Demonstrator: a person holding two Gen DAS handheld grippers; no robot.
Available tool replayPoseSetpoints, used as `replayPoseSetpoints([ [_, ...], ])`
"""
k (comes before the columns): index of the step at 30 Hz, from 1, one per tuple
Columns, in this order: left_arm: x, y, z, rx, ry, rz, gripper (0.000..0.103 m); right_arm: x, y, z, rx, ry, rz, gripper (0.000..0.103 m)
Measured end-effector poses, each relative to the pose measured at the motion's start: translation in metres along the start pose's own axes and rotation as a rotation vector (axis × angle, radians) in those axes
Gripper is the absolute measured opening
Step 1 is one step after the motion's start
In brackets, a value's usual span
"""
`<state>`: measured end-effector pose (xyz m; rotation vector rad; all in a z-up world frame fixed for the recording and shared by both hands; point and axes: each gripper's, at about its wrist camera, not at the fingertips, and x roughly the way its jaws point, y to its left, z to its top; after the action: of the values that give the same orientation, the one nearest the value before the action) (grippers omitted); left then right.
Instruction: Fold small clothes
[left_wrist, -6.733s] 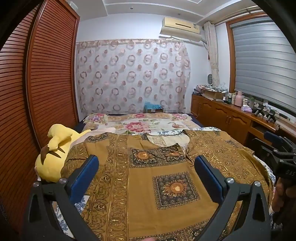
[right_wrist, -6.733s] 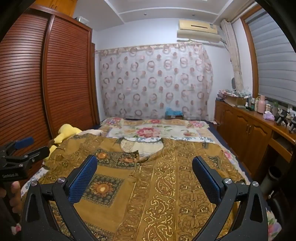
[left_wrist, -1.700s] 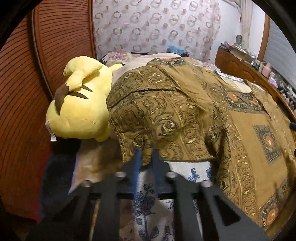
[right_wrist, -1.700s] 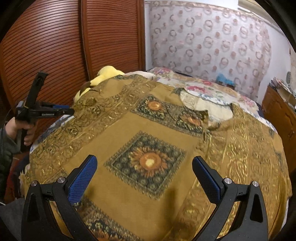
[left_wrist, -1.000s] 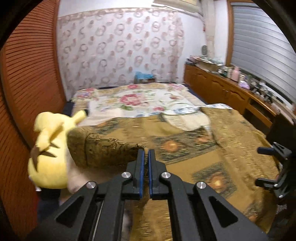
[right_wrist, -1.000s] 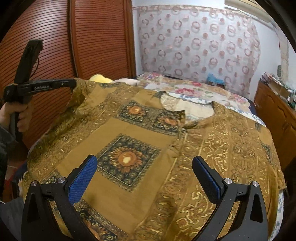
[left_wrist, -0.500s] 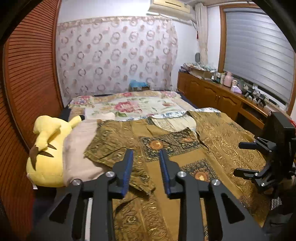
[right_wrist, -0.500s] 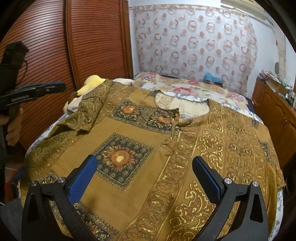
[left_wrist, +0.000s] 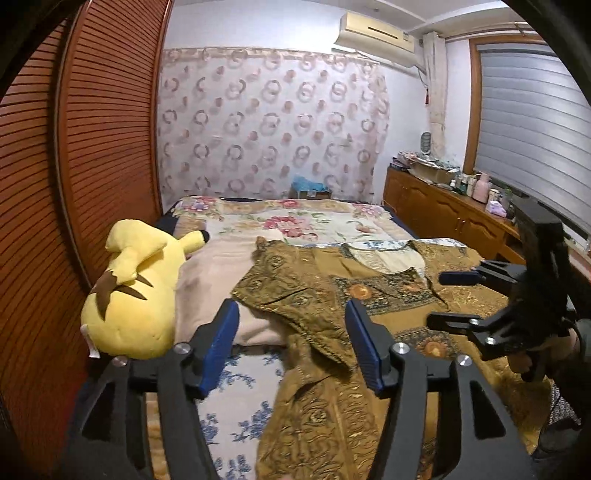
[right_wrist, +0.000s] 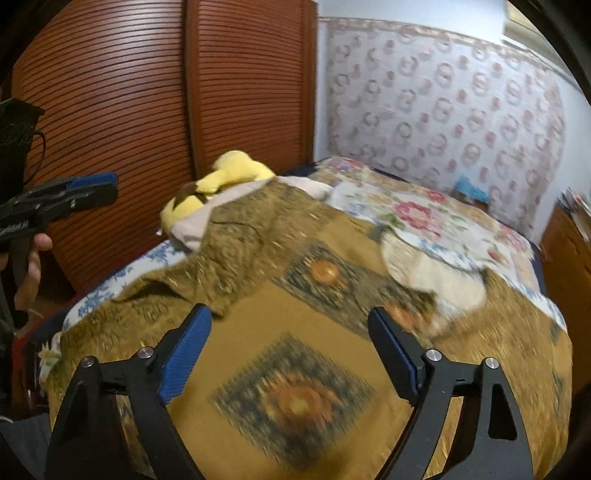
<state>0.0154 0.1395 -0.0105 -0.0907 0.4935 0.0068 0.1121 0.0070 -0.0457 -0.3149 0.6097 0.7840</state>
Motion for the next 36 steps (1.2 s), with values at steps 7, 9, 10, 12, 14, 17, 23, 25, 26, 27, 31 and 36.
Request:
replayPoseSetpoints([
  [7, -0.003, 0.015, -0.01, -0.033, -0.002, 0.02, 0.072, 0.053, 0.031, 0.025, -0.035, 0.046, 0.076, 0.084],
  [9, -0.003, 0.02, -0.012, -0.04, -0.003, 0.033, 0.072, 0.068, 0.04, 0.027, -0.045, 0.068, 0.08, 0.084],
  [10, -0.004, 0.021, -0.013, -0.044, -0.003, 0.035, 0.072, 0.075, 0.043, 0.027, -0.051, 0.083, 0.078, 0.084],
  [12, -0.005, 0.024, -0.016, -0.05, -0.004, 0.039, 0.072, 0.092, 0.047, 0.028, -0.057, 0.117, 0.078, 0.084],
  [14, -0.004, 0.027, -0.018, -0.054, -0.002, 0.043, 0.072, 0.104, 0.048, 0.028, -0.056, 0.15, 0.076, 0.084],
  [17, -0.001, 0.028, -0.022, -0.059, 0.006, 0.039, 0.072, 0.121, 0.048, 0.03, -0.055, 0.188, 0.064, 0.084],
  [23, 0.003, 0.023, -0.027, -0.053, 0.023, 0.032, 0.072, 0.139, 0.04, 0.029, -0.021, 0.221, -0.031, 0.084],
  [25, 0.004, 0.022, -0.027, -0.046, 0.026, 0.033, 0.072, 0.136, 0.029, 0.031, 0.007, 0.2, -0.074, 0.084],
  [26, 0.004, 0.022, -0.027, -0.045, 0.026, 0.032, 0.072, 0.133, 0.023, 0.033, 0.026, 0.187, -0.094, 0.084],
  [27, 0.004, 0.021, -0.028, -0.045, 0.027, 0.03, 0.073, 0.128, 0.014, 0.034, 0.045, 0.17, -0.121, 0.084],
  [31, 0.006, 0.019, -0.027, -0.045, 0.029, 0.027, 0.072, 0.108, -0.019, 0.037, 0.114, 0.133, -0.193, 0.084],
  [36, 0.014, 0.015, -0.025, -0.042, 0.047, 0.022, 0.072, 0.092, -0.037, 0.033, 0.146, 0.14, -0.189, 0.084],
])
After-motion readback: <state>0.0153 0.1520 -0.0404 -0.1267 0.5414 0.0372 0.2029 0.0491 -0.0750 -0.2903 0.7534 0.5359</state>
